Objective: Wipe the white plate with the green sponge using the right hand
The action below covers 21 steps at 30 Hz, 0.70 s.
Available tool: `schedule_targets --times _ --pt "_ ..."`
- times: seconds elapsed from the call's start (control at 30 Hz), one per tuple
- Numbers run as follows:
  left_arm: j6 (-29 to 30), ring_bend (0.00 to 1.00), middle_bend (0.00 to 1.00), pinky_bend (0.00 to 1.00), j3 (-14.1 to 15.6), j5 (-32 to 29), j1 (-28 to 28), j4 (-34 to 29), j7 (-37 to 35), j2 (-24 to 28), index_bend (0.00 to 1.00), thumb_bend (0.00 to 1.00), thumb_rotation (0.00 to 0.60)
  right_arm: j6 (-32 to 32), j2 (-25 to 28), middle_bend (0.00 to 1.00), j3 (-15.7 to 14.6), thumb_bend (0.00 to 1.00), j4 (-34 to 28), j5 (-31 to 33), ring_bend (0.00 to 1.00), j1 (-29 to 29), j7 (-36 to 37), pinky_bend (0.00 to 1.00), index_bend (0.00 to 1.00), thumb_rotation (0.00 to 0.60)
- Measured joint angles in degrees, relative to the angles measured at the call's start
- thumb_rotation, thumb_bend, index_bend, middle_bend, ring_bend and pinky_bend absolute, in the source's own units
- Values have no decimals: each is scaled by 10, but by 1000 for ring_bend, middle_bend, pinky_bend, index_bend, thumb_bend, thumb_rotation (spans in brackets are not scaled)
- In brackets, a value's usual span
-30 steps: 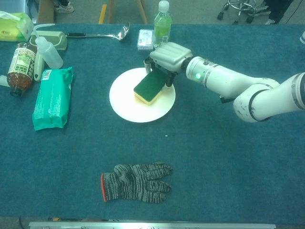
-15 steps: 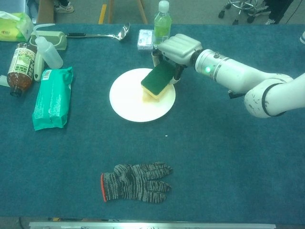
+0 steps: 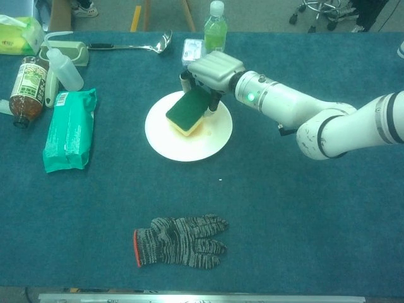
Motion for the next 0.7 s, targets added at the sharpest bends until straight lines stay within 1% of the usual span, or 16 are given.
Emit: schedule_targets --times 0.17,0.37,0.5,0.7 --pt "8 0 62 204 1 2 4 -3 4 1 296 208 600 -16 -11 496 -8 94 27 1 390 4 3 376 473 600" --pt "12 0 62 204 3 8 6 -11 11 2 296 208 600 -29 -3 497 -10 94 27 17 391 2 -24 376 473 600" --pt "9 0 62 204 2 7 4 -11 11 1 297 208 600 -30 15 500 -9 95 6 31 396 -3 -51 376 473 600" --pt "7 0 62 204 2 7 3 -10 12 -1 296 208 600 -19 53 505 -5 94 -45 61 399 -13 -102 376 473 600"
